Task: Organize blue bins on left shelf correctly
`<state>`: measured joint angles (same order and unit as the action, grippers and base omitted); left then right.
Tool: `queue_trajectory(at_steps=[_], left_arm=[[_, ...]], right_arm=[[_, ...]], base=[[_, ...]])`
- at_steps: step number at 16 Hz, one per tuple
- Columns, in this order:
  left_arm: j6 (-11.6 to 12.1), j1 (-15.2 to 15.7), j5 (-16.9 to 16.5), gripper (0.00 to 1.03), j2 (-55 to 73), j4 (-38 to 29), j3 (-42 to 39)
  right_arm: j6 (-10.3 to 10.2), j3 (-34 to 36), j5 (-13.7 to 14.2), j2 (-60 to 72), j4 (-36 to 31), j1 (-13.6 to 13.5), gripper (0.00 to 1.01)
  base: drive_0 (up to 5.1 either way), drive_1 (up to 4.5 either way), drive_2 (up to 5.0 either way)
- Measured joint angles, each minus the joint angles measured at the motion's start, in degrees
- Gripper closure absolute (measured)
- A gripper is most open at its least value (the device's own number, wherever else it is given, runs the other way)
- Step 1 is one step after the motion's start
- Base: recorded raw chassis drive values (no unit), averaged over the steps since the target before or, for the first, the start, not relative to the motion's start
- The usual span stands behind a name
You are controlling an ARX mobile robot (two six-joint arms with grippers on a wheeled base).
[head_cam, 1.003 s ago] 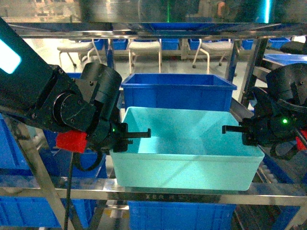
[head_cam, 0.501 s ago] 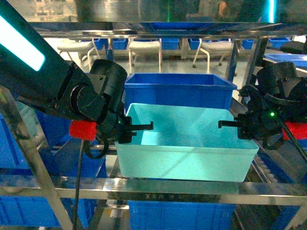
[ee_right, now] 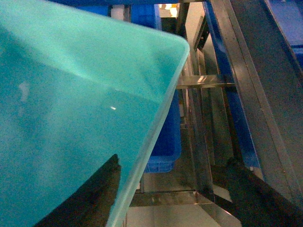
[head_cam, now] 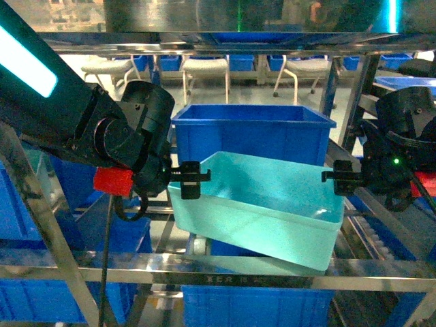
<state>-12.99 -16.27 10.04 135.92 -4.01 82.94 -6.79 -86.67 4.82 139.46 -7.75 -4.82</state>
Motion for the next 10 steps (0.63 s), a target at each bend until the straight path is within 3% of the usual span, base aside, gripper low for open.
queue_trajectory(at_steps=[3, 4, 6, 7, 8, 10], left_arm=[[0.0, 0.0, 0.1, 0.04, 0.0, -0.8, -0.1], [0.5, -0.1, 1.0, 0.04, -0.6, -3.3, -1.4], [0.5, -0.6, 1.7, 0.05, -4.8, -6.3, -7.0], [-0.1, -1.0, 1.4, 0.05, -9.8, -7.5, -11.3], [-0.8, -2.7, 0.9, 0.05, -19.5, -11.4, -22.0], [-2.3, -3.0, 1.3, 0.05, -26.4, -11.1, -30.3]], right_arm=[[0.1, 0.0, -0.1, 0.0, -0.5, -0.1, 0.13], [0.3, 0.6, -0.9, 0.0, -3.3, -0.1, 0.04], [0.6, 4.4, -3.6, -2.1, -9.7, -0.3, 0.04], [0.7, 8.7, -4.9, -5.5, -13.9, -0.9, 0.03], [0.5, 21.0, -6.8, -14.9, -21.3, -2.4, 0.03], [-1.4, 30.2, -7.1, -20.5, -22.4, -2.7, 0.03]], base=[[0.0, 0.00, 0.0], [0.0, 0.00, 0.0], [0.0, 0.00, 0.0], [0.0, 0.00, 0.0], [0.0, 0.00, 0.0], [0.0, 0.00, 0.0]])
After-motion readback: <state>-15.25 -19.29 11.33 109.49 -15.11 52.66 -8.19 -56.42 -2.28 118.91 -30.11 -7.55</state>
